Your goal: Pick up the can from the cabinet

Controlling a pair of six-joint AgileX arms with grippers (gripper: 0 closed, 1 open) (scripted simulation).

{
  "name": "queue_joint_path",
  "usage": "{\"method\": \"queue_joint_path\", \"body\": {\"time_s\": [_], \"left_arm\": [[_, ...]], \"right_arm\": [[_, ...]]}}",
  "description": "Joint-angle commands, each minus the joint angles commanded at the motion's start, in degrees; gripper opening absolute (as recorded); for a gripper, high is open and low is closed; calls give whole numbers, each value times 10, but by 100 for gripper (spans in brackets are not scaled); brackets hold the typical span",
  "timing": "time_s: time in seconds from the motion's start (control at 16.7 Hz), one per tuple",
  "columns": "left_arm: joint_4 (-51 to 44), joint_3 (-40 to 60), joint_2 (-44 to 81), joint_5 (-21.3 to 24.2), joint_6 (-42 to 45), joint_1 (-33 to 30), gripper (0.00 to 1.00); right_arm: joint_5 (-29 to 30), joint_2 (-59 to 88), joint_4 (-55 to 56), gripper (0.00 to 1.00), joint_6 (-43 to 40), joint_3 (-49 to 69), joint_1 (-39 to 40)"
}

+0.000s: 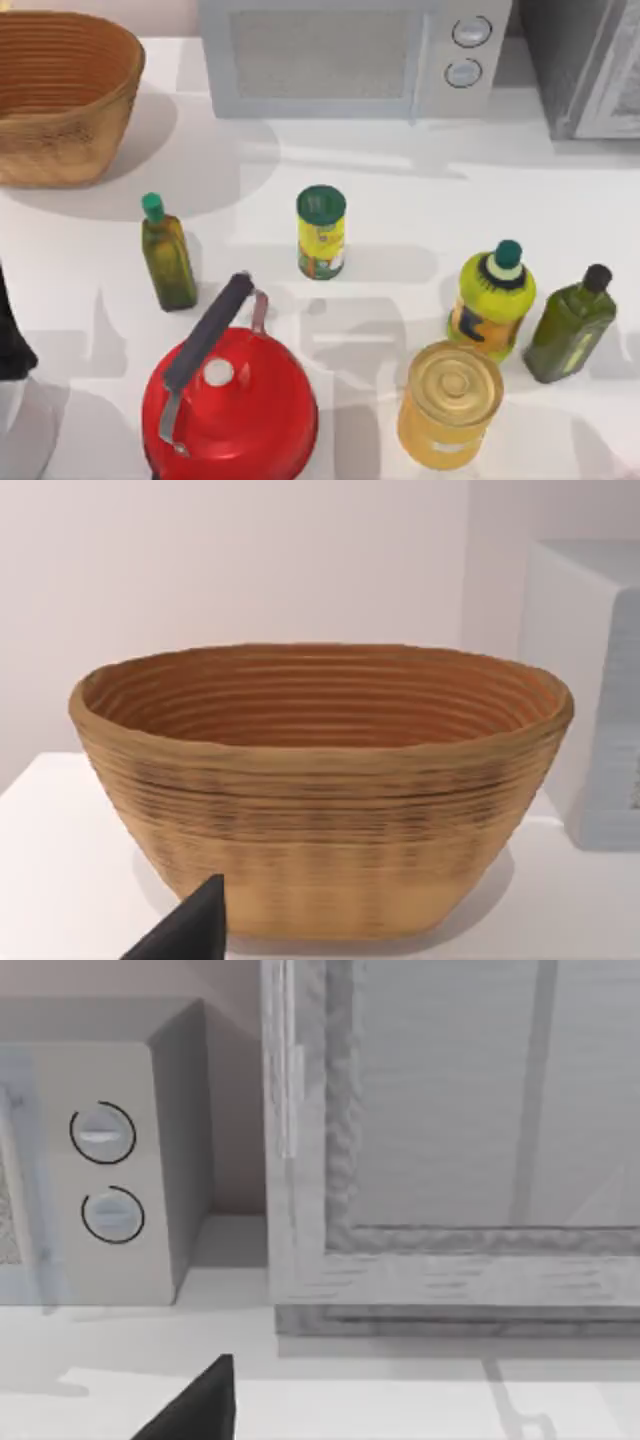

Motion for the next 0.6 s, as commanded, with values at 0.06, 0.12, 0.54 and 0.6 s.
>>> {"method": "queue_joint_path", "body": {"time_s": [0.06,0.12,0.54,0.6], "left_arm": [[0,0,0,0,0,0,100],[0,0,0,0,0,0,100],[0,0,0,0,0,0,100],[0,0,0,0,0,0,100]], "right_arm": [[0,0,0,100,0,0,0],[0,0,0,100,0,0,0],[31,162,-60,100,-1,172,17],[38,202,-74,100,-1,220,21]]}}
